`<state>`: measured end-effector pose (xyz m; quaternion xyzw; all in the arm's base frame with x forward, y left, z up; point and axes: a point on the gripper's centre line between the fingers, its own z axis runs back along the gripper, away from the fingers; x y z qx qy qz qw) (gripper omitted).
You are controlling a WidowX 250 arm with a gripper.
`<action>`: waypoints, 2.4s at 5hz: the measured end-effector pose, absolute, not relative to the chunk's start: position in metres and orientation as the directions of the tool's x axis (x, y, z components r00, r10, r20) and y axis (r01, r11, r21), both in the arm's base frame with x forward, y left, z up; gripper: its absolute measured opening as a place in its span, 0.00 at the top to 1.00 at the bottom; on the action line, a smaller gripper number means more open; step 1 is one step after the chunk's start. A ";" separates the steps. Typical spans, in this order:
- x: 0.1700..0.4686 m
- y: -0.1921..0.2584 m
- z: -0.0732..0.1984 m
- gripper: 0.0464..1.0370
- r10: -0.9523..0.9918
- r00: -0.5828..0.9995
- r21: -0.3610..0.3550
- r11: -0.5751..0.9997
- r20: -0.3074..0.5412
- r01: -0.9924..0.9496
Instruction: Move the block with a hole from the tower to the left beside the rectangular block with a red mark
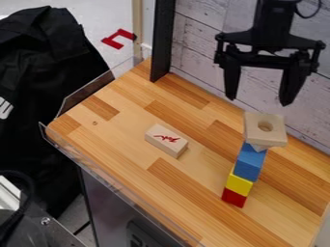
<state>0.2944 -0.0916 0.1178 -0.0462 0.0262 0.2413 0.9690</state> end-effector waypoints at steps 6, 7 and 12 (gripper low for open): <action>0.305 -0.110 0.096 0.04 0.495 0.861 -0.068 0.861 -0.115 -0.504; 0.303 -0.109 0.087 0.04 0.492 0.859 -0.031 0.865 -0.145 -0.501; 0.300 -0.110 0.081 0.04 0.494 0.855 -0.038 0.862 -0.159 -0.505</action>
